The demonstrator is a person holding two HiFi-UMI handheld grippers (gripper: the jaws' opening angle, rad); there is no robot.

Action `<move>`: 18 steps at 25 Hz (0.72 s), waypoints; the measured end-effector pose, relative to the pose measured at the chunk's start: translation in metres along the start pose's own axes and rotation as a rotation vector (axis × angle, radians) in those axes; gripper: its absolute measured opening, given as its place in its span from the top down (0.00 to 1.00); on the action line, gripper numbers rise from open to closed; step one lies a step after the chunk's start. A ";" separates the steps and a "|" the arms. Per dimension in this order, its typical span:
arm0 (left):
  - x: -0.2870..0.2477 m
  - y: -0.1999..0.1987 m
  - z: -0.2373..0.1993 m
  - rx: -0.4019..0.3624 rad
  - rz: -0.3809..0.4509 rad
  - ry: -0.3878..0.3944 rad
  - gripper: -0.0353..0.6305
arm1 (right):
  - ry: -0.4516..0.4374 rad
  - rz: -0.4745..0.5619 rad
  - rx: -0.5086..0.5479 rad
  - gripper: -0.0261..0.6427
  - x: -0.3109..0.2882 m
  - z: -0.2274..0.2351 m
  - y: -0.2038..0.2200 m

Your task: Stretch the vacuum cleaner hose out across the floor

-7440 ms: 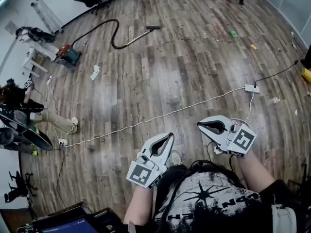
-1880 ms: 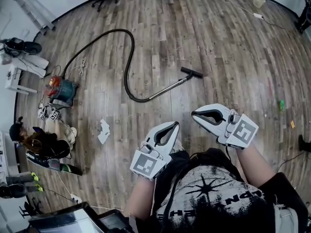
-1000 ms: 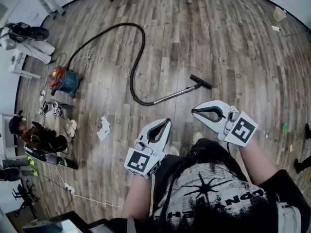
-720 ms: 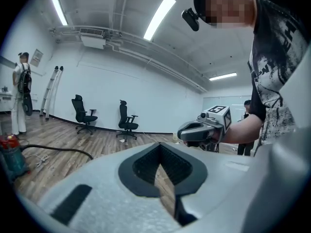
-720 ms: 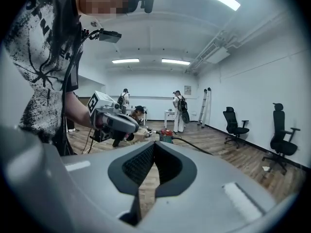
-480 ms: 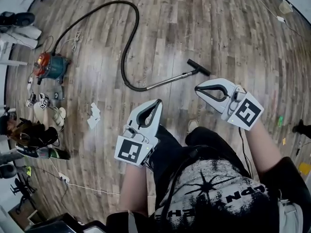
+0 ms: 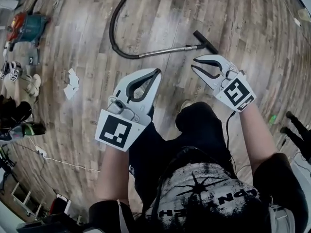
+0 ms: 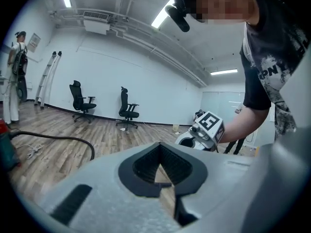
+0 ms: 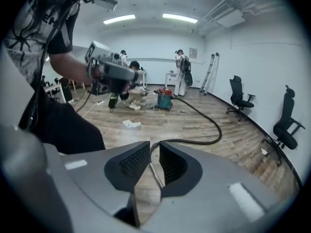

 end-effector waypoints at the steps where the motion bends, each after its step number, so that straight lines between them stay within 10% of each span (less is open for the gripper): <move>1: -0.005 0.022 -0.011 0.005 -0.007 -0.007 0.94 | -0.005 -0.026 0.006 0.85 -0.027 0.001 0.027; 9: -0.071 0.204 -0.089 -0.061 -0.102 -0.011 0.94 | -0.118 -0.272 0.156 0.69 -0.255 0.002 0.263; 18: -0.106 0.344 -0.131 0.194 -0.092 -0.077 0.94 | -0.317 -0.616 0.475 0.63 -0.429 -0.002 0.492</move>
Point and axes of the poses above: the fingertips, and each gripper's own axes: x backward along the fingers, z to its right, y out of its underside, the point moved 4 cm from there along x, backward along the fingers, and after that the axes turned 10 degrees about y, right-handed, at the moved point
